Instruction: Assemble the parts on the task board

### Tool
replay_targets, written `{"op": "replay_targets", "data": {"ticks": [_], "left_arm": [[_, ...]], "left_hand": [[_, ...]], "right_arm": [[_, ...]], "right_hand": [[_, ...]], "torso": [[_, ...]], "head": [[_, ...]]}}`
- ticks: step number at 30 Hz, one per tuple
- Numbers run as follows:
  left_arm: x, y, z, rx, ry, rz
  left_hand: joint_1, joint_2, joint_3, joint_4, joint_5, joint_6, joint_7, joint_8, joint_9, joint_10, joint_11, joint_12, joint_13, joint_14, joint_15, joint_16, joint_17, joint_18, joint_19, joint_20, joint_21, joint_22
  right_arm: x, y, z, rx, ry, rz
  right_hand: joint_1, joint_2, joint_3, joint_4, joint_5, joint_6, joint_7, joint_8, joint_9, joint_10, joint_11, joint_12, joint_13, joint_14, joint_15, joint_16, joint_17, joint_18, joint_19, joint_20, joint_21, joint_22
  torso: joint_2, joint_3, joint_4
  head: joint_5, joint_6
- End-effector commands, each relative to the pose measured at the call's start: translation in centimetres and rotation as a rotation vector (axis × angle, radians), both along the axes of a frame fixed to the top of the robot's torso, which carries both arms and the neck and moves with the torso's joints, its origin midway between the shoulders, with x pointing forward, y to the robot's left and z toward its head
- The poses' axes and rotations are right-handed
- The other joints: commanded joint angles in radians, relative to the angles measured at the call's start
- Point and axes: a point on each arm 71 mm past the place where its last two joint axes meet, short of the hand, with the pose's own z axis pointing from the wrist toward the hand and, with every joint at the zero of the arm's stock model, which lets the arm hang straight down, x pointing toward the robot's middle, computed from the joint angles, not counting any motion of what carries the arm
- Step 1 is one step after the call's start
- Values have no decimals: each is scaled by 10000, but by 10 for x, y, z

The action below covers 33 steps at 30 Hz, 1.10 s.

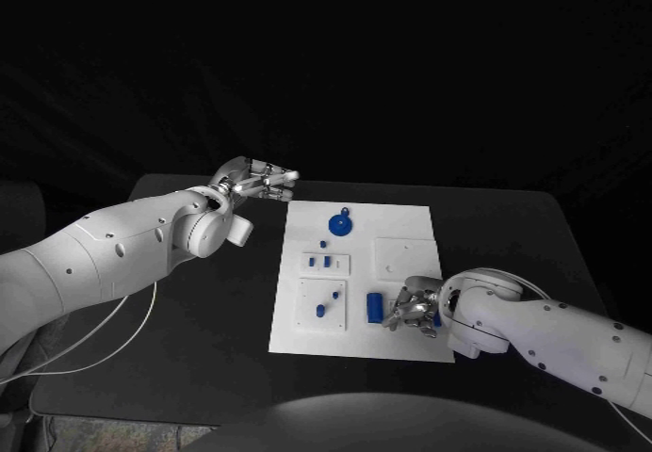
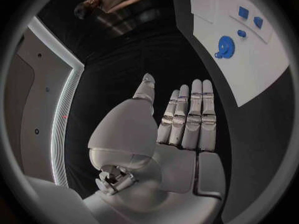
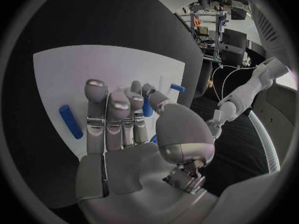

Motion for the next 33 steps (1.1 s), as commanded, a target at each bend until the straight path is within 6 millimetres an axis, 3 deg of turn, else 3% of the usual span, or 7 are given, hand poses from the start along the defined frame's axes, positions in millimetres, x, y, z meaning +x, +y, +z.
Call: {"op": "replay_targets", "data": {"ticks": [1, 9, 15, 22, 24, 29, 33], "left_arm": [[0, -2, 0, -102, 15, -137], [0, -2, 0, -98, 21, -134], [0, 0, 0, -82, 11, -96], [-1, 1, 0, -75, -11, -66], [-1, 2, 0, -75, -21, -57], [-1, 3, 1, -86, -60, -50], [-1, 3, 1, -95, -90, -48]], "left_hand": [[15, 101, -14, 70, -13, -44, 6, 6, 8, -63, 18, -41, 10, -71, -11, -46, 11, -72, -11, 53, 66, -16], [15, 101, -14, 70, -13, -44, 6, 6, 8, -63, 18, -41, 10, -71, -11, -46, 11, -72, -11, 53, 66, -16], [15, 101, -14, 70, -13, -44, 6, 6, 8, -63, 18, -41, 10, -71, -11, -46, 11, -72, -11, 53, 66, -16], [26, 82, -17, 72, -10, -36, 3, 7, 9, -57, 15, -41, 10, -67, -12, -44, 13, -73, -16, 54, 83, -40], [26, 82, -17, 72, -10, -36, 3, 7, 9, -57, 15, -41, 10, -67, -12, -44, 13, -73, -16, 54, 83, -40], [57, 66, -6, 54, -6, -30, 0, 7, 8, -46, 10, -40, 10, -60, -16, -44, 15, -73, -13, 51, 88, -43], [57, 66, -6, 54, -6, -30, 0, 7, 8, -46, 10, -40, 10, -60, -16, -44, 15, -73, -13, 51, 88, -43]], "right_arm": [[-2, -1, -2, -233, 343, 243], [-5, -2, 0, 175, 410, 404], [-1, -13, 15, 801, 162, 284], [17, -47, 37, 431, -483, -270], [21, -58, 39, 98, -600, -350], [27, -76, 41, -811, -882, -405], [30, -89, 41, -1761, -1143, -402]], "right_hand": [[77, -132, -22, -170, 428, -16, -37, 47, 9, 9, -49, -20, -16, -43, -57, 46, -18, -104, 525, -30, -2, -13], [301, -295, -1115, -212, 845, 12, -38, 38, -185, 0, -38, -19, -21, -46, -49, 40, -38, -107, 526, -32, -22, -2], [690, -282, -1889, 55, 687, -301, 130, 32, -945, -14, 59, 70, 40, -53, 14, 29, -55, -65, 523, 30, -44, 7], [1033, -217, -1937, -8, 560, -519, 303, 22, -2211, 2, 147, 154, 77, -44, 87, 77, -40, -18, 525, 111, -10, 57], [1147, -136, -1889, -90, 140, -474, 295, 27, -2308, 139, 140, 559, 299, -33, 93, 107, -21, -26, 528, 116, 35, 79], [1204, -195, -1753, -28, -177, -471, 328, 33, -2582, 170, 160, 892, 537, -29, 115, 198, 36, -30, 527, 135, 100, 141], [1218, -571, -1270, 340, -411, -489, 350, 32, -2721, 175, 184, 901, 551, -31, 139, 247, 65, -26, 527, 157, 124, 179]], "torso": [[1, 4, -10], [3, 15, -11], [-7, 12, -28], [-17, -7, -47], [-20, -23, -66], [-28, -26, -82], [-32, -25, -61]], "head": [[-9, 5], [-31, 26], [-116, 63], [-309, 128], [-375, 168], [-431, 168], [-508, 186]]}}
